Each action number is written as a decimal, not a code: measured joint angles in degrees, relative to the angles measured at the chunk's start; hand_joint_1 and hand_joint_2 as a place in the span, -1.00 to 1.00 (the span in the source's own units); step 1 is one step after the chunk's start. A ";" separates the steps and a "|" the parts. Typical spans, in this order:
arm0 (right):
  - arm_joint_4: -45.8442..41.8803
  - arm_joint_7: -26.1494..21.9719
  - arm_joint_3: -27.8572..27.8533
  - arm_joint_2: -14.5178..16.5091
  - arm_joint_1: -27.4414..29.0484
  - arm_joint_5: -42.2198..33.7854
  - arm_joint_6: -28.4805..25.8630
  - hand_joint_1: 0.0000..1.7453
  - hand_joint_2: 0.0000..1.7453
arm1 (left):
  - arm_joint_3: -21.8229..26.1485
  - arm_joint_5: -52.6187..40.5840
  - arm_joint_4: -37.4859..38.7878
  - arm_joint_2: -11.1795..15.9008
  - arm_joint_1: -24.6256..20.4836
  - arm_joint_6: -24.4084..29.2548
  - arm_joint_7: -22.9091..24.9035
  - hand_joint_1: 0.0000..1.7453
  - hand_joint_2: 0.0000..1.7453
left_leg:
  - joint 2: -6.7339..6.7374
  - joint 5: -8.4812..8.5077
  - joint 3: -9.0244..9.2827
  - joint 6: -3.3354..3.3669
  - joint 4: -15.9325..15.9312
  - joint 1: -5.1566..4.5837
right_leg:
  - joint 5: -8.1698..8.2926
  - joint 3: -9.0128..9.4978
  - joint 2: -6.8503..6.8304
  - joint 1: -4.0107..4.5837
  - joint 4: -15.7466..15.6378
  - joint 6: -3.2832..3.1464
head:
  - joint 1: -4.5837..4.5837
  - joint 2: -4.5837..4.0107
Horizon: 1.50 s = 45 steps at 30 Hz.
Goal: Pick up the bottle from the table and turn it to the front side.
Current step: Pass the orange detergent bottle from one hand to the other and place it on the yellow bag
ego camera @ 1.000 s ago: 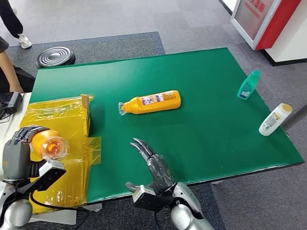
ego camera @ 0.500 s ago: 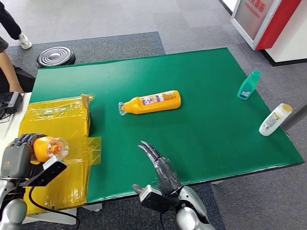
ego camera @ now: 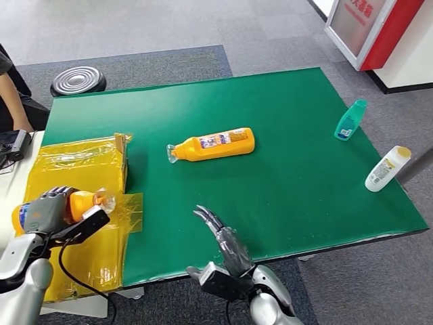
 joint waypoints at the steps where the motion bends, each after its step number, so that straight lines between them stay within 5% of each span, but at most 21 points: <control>1: 0.21 -0.09 0.01 0.00 -0.04 -0.08 0.06 -1.00 1.00 | -0.43 -0.27 1.01 -0.10 -0.63 -0.19 0.27 1.00 1.00 | 0.00 0.00 0.00 0.00 0.00 0.00 | 0.00 0.00 0.00 0.00 0.00 0.00 | 0.00 0.00; 19: 2.96 -3.28 -1.49 -2.17 0.91 -2.75 -0.18 -1.00 1.00 | -9.97 2.60 14.04 -4.79 -10.59 -4.78 1.35 0.97 1.00 | 0.00 0.00 0.01 0.02 0.00 -0.03 | 0.01 0.02 -0.01 -0.04 0.00 0.04 | 0.00 0.01; 22: 3.05 -3.51 -1.56 -2.36 0.95 -2.73 -0.17 -1.00 1.00 | -11.34 4.56 15.86 -4.81 -11.96 -5.81 1.28 0.40 1.00 | -0.01 0.04 0.03 0.04 0.00 -0.02 | 0.01 0.06 -0.02 -0.03 0.00 0.04 | 0.01 0.00; 26: 3.32 -3.74 -1.60 -2.75 0.95 -2.92 -0.18 -1.00 1.00 | -13.20 6.66 18.73 -4.69 -14.11 -7.55 1.69 -0.79 1.00 | -0.01 0.05 0.12 0.06 0.00 -0.03 | 0.02 0.19 -0.02 -0.06 0.00 0.06 | 0.02 0.00; 27: 3.39 -3.76 -1.61 -2.84 0.95 -2.93 -0.18 -1.00 1.00 | -13.66 7.33 19.42 -4.61 -14.58 -8.02 1.96 -0.94 1.00 | -0.01 0.05 0.14 0.07 0.00 -0.03 | 0.02 0.23 -0.02 -0.07 0.00 0.07 | 0.02 0.01; 45: 3.65 -3.22 -1.63 -4.17 1.36 -3.81 -1.06 -1.00 1.00 | -16.36 21.06 20.92 -1.16 -14.55 -12.84 5.18 -1.00 1.00 | 0.00 0.10 0.20 -0.02 -0.02 -0.02 | 0.14 0.22 0.01 -0.04 0.01 0.03 | 0.01 0.01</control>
